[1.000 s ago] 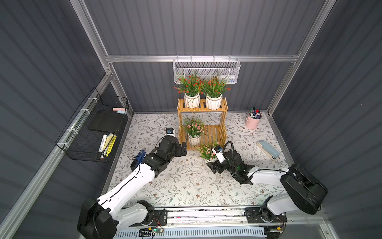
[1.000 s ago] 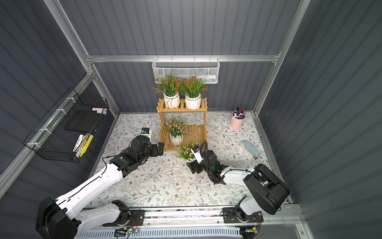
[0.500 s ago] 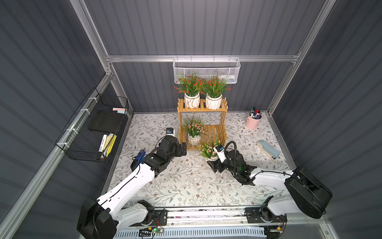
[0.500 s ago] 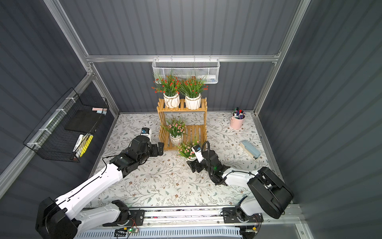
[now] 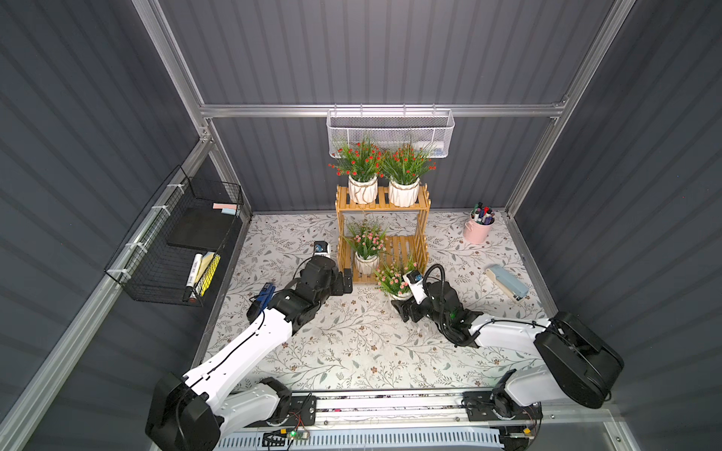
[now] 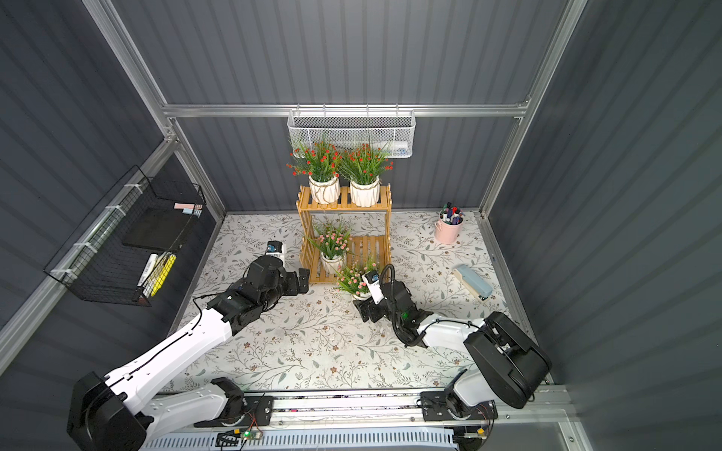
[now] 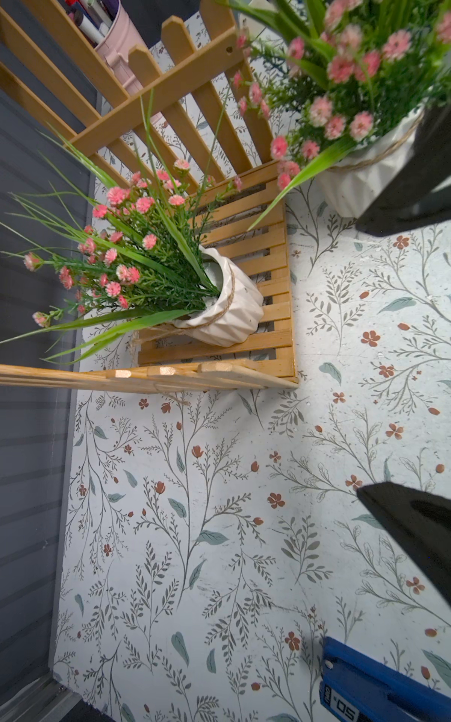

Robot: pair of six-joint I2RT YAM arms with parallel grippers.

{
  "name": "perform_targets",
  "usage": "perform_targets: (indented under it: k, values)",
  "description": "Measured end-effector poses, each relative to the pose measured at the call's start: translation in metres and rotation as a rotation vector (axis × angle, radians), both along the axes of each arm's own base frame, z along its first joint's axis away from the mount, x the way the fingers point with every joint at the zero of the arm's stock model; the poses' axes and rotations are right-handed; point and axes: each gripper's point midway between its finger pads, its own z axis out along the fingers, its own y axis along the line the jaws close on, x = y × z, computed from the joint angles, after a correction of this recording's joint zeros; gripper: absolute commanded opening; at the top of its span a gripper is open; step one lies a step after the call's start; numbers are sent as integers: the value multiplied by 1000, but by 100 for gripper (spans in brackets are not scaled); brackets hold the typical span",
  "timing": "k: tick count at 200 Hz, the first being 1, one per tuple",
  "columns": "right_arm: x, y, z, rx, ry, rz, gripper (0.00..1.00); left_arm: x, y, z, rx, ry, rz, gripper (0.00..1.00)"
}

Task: Place the baby's breath potted plants on the rack by color
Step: Place the baby's breath potted plant on the rack.

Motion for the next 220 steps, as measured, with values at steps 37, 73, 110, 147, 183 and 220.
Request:
perform_targets:
  k: [37,73,110,147,183,220]
  values:
    - [15,7,10,13,-30,-24,73,-3,3,0,7,6,4,99]
    - [28,10,17,25,-61,-55,73,-4,4,0,11,7,8,99]
    - [50,15,23,24,-86,-98,72,-5,5,-2,17,15,9,99]
    - [76,18,30,25,-120,-163,72,-6,7,0,19,10,14,99]
    - [101,18,32,15,-154,-235,72,-7,7,3,14,3,14,99]
    - [121,13,23,3,-178,-307,73,-8,8,7,9,-6,15,99]
